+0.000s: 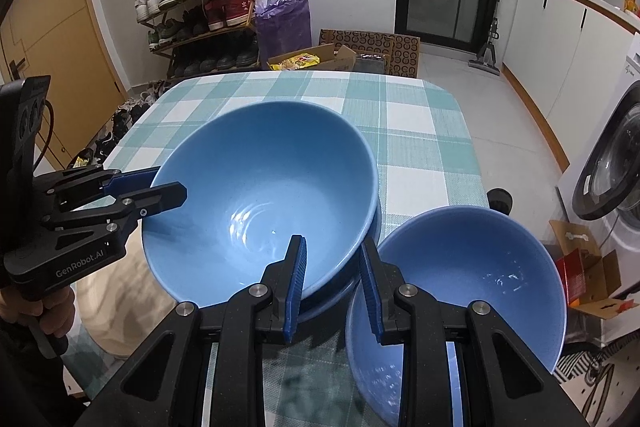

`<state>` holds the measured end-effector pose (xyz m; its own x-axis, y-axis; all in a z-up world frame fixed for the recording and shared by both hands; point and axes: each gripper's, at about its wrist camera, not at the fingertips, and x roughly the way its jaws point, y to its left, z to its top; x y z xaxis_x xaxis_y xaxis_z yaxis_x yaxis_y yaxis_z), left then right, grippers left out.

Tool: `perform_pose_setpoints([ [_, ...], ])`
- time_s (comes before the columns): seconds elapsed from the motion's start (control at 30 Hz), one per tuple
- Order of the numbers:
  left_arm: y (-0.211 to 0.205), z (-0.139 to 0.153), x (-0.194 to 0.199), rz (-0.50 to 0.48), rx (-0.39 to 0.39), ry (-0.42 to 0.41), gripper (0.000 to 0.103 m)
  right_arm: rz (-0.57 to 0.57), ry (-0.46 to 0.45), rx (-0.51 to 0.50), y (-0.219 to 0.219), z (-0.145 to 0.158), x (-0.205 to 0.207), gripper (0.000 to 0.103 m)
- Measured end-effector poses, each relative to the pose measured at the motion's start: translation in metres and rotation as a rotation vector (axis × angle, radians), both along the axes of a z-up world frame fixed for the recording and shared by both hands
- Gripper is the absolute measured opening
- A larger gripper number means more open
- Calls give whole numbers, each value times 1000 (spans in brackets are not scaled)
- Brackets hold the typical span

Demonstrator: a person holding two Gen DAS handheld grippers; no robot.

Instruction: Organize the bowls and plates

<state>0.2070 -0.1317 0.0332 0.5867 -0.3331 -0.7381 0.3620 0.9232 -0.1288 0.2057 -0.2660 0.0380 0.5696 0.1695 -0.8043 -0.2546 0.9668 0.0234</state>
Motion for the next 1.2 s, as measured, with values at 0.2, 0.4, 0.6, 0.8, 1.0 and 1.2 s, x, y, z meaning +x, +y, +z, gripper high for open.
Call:
perform_pose_setpoints([
  [0.2, -2, -4, 0, -5, 23, 9, 25, 4, 3, -9, 0, -2, 1, 27],
  [0.4, -3, -5, -2, -9, 35, 3, 33, 12, 12, -27, 2, -8, 3, 30],
  [0.6, 4, 7, -7, -7, 16, -27, 48, 9, -32, -12, -5, 3, -2, 39],
  [0.8, 3, 16, -14, -23, -7, -46, 54, 7, -58, 25, -12, 12, -11, 56],
  [1.0, -4, 21, -24, -43, -28, -57, 91, -11, -68, 110, -24, 18, -22, 85],
  [1.2, -8, 24, -27, -52, -109, -33, 103, -57, -102, 141, -38, 28, -40, 102],
])
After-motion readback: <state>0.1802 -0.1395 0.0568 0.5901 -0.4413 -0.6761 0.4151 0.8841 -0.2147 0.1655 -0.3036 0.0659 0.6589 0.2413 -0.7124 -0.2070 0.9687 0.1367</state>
